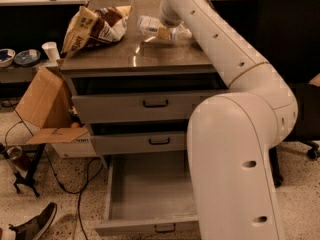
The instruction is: Pick blue plastic bottle from bottom drawer and place on counter
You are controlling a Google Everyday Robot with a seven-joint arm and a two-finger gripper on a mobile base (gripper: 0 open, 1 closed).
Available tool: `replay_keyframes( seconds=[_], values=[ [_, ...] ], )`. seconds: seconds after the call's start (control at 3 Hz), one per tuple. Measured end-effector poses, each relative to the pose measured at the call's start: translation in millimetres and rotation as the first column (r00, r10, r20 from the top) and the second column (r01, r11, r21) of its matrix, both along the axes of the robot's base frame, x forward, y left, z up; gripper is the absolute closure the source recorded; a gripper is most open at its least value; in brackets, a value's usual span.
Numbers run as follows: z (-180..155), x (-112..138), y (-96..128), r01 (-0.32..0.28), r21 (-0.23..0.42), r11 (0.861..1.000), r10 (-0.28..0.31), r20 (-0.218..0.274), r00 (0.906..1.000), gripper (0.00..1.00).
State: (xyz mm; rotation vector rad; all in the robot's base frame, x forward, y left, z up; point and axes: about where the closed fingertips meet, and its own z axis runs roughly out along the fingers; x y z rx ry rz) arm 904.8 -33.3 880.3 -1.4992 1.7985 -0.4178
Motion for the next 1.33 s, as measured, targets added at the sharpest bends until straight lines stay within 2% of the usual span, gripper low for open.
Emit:
replay_keyframes(
  seconds=[0.67, 1.33],
  values=[
    [0.0, 0.0, 0.0, 0.000, 0.000, 1.000, 0.000, 0.000, 1.0000, 0.04],
    [-0.1, 0.0, 0.0, 0.000, 0.000, 1.000, 0.000, 0.000, 1.0000, 0.00]
  ],
)
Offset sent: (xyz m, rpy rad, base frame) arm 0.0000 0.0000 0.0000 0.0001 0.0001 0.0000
